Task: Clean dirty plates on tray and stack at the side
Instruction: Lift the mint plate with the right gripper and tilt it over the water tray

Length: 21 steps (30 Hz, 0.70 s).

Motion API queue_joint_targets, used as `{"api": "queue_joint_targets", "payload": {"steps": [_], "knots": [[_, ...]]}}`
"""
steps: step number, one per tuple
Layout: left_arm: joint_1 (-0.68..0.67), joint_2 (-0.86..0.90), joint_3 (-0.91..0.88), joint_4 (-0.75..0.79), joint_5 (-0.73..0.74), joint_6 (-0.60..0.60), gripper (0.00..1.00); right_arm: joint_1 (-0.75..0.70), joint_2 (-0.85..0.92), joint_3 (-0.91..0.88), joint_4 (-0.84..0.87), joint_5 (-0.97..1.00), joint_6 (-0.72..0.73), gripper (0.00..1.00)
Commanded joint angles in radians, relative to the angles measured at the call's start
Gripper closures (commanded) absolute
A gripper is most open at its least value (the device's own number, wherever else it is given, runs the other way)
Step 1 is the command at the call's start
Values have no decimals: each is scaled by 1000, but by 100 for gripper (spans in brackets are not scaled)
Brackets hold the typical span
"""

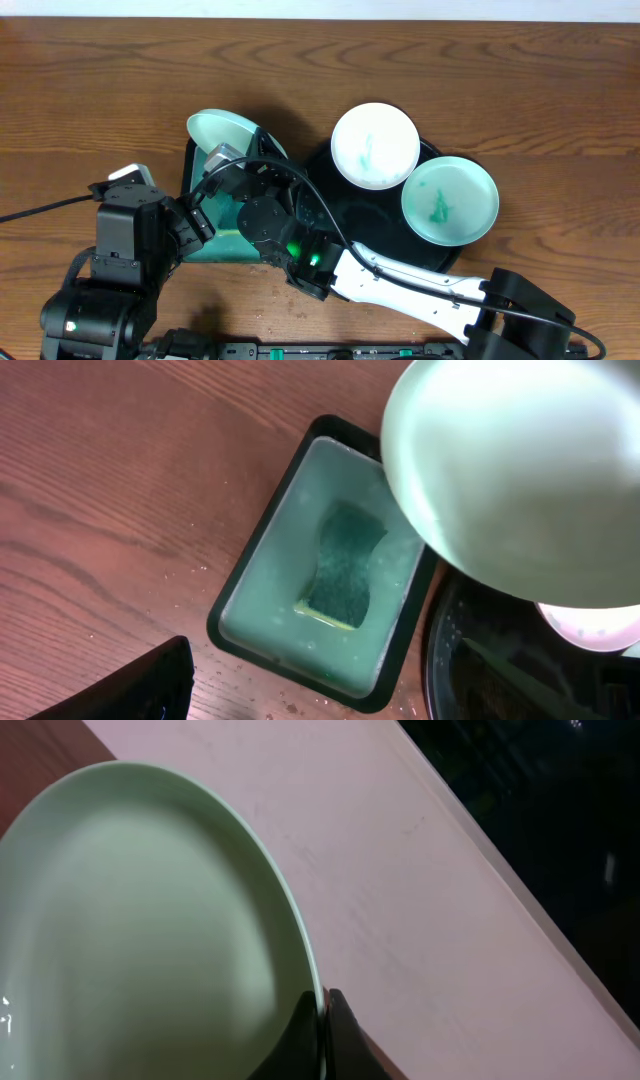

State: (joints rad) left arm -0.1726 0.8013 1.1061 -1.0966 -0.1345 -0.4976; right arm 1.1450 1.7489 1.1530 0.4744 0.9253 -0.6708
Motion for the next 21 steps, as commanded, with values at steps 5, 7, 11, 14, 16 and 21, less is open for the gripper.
{"api": "queue_joint_targets", "payload": {"steps": [5, 7, 11, 14, 16, 21], "knots": [[4, 1, 13, -3, -16, -5, 18, 8, -37, 12, 8, 36, -19, 99], [4, 1, 13, -3, -16, -5, 18, 8, -37, 12, 8, 36, -19, 99], [4, 1, 13, -3, -16, -5, 18, 8, -37, 12, 8, 36, -19, 99], [4, 1, 13, -3, -16, -5, 18, 8, -37, 12, 8, 36, -19, 99], [4, 1, 13, -3, -16, -5, 18, 8, -37, 12, 8, 36, -18, 99], [4, 1, 13, -3, -16, -5, 18, -2, -37, 12, -4, 48, 47, 99]]}}
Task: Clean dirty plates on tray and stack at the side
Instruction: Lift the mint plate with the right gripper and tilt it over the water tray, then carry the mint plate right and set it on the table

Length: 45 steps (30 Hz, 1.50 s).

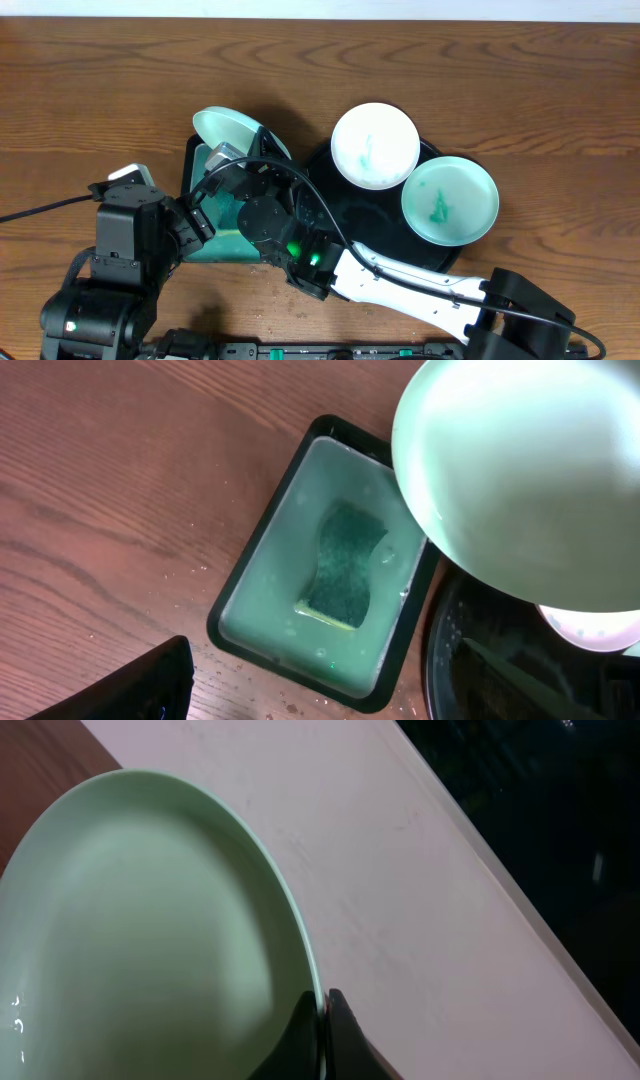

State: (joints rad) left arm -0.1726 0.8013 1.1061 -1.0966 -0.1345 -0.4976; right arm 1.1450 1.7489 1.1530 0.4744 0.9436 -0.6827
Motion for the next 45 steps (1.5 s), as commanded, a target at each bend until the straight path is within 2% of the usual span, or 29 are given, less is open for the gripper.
{"api": "queue_joint_targets", "payload": {"steps": [1, 5, 10, 15, 19, 24, 32, 35, 39, 45], "knots": [[4, 1, 13, -3, -16, -5, 18, -11, -37, 12, -18, 33, 103, 99], [4, 1, 13, -3, -16, -5, 18, -66, -37, 12, -199, -49, 430, 99], [4, 1, 13, -3, -16, -5, 17, -182, -37, 12, -477, -581, 828, 99], [4, 1, 13, -3, -16, -5, 18, -318, -71, 12, -536, -973, 950, 99], [4, 1, 13, -3, -16, -5, 18, -439, -141, 12, -583, -1141, 996, 99], [4, 1, 13, -3, -16, -5, 17, -634, -279, 12, -713, -1157, 1094, 99], [4, 1, 13, -3, -16, -5, 17, -1113, -431, 12, -1078, -1003, 1216, 99], [4, 1, 13, -3, -16, -5, 17, -1321, -417, 10, -1200, -902, 1220, 99], [4, 1, 13, -3, -16, -5, 17, -1545, -359, 10, -1280, -850, 1220, 99], [4, 1, 13, -3, -16, -5, 17, -1739, -213, 10, -1298, -848, 1221, 99]]}}
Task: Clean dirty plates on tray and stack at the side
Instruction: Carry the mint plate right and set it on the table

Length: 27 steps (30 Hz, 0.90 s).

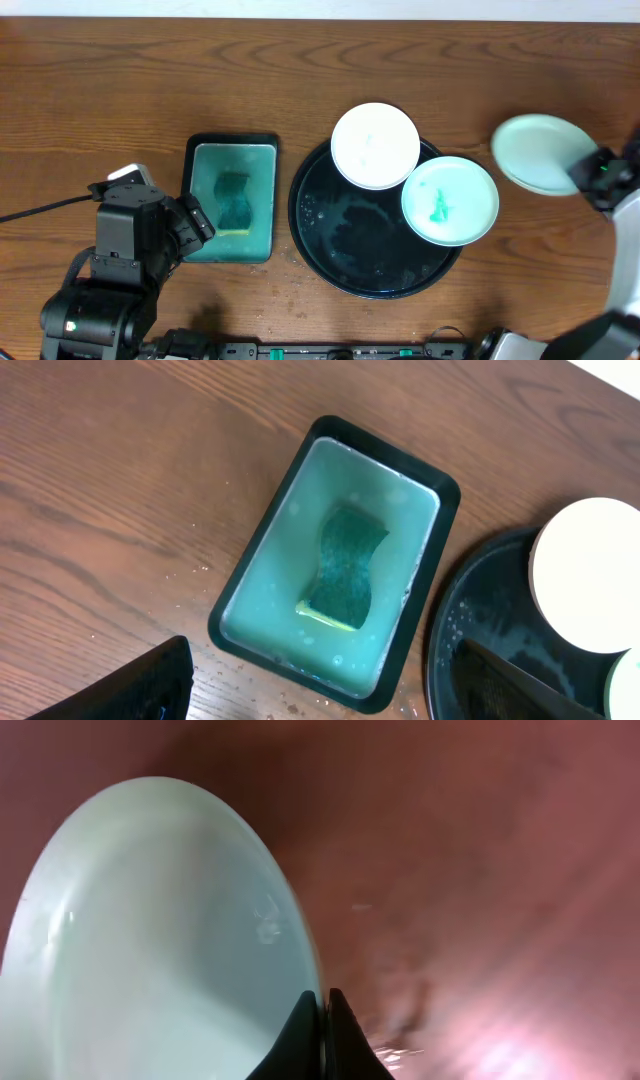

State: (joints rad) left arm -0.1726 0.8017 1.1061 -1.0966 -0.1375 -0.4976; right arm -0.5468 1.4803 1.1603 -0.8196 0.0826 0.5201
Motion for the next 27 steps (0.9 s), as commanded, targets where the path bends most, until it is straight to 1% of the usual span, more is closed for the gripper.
{"api": "queue_joint_targets", "payload": {"steps": [1, 9, 13, 16, 17, 18, 19, 20, 23, 27], "knots": [[4, 1, 13, -3, -13, -5, 17, -58, 85, 3, -5, 13, 18, 99], [4, 1, 13, -3, -13, -5, 17, -54, 325, 3, -24, 32, 17, 99], [4, 1, 13, -3, -13, -5, 17, -35, 365, 3, -53, 33, 17, 99], [4, 1, 13, -3, -13, -5, 17, -14, 348, 3, -79, 29, 17, 99], [4, 1, 13, -3, -13, -5, 17, -8, 340, 3, -88, 28, 16, 97], [4, 1, 13, -3, -13, -5, 17, 0, 325, 3, -100, 27, 14, 87], [4, 1, 13, -3, -13, -5, 17, 8, 307, 3, -108, 23, 14, 72], [4, 1, 13, -3, -13, -5, 17, 17, 290, 3, -113, 13, 13, 65], [4, 1, 13, -3, -13, -5, 17, 48, 220, 3, -120, -47, -27, 55], [4, 1, 13, -3, -13, -5, 17, 113, 126, 3, -140, -142, -110, 53]]}}
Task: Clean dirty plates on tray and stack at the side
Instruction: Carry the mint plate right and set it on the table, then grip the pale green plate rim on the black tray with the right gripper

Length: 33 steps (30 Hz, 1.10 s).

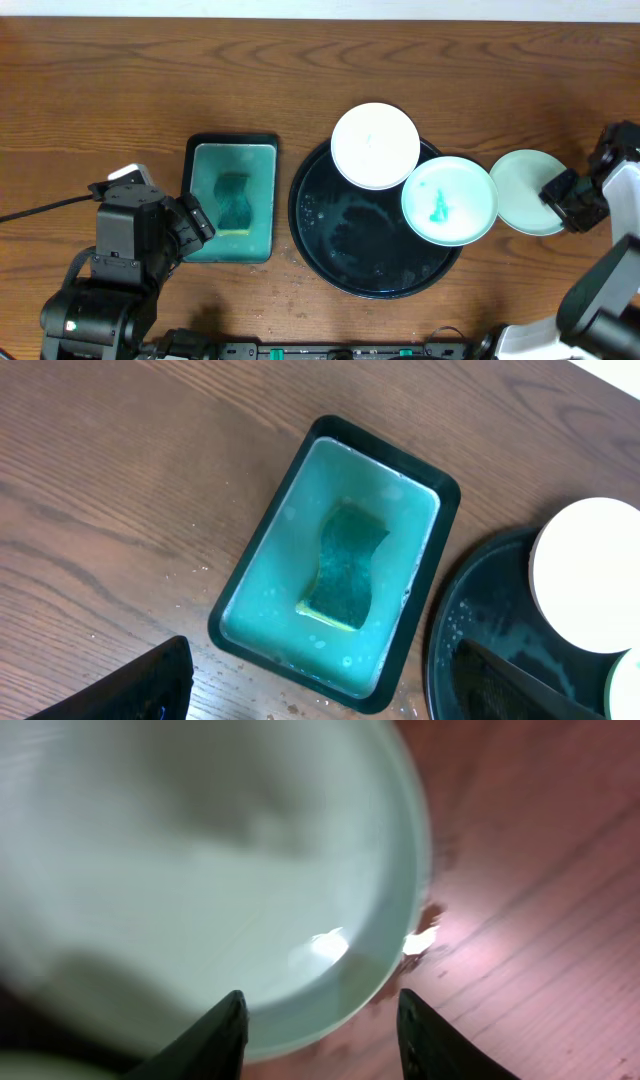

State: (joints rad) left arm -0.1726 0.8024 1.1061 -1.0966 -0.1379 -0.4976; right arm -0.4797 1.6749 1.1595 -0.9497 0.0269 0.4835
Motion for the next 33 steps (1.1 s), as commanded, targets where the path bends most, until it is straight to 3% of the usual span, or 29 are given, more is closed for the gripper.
{"api": "queue_joint_targets", "payload": {"steps": [1, 6, 13, 18, 19, 21, 22, 29, 33], "knots": [[4, 0, 13, -3, -13, -5, 17, 68, -89, 3, -16, -100, -98, 52], [4, 0, 13, -3, -13, -5, 17, 220, -124, -3, -46, -97, -183, 44], [4, 0, 13, -3, -13, -5, 17, 331, -99, -122, 63, 59, -122, 39], [4, 0, 13, -3, -13, -5, 17, 328, -98, -219, 143, 80, -106, 53], [4, 0, 13, -3, -13, -5, 17, 330, -98, -230, 148, 80, -103, 61], [4, 0, 13, -3, -13, -5, 17, 330, -98, -243, 151, 80, -103, 93], [4, 0, 13, -3, -13, -5, 17, 330, -98, -242, 144, 73, -103, 99], [4, 0, 13, -3, -13, -5, 17, 338, -198, -237, 85, -43, -196, 99], [4, 0, 13, -3, -13, -5, 17, 375, -307, -237, 69, -203, -227, 99]]}}
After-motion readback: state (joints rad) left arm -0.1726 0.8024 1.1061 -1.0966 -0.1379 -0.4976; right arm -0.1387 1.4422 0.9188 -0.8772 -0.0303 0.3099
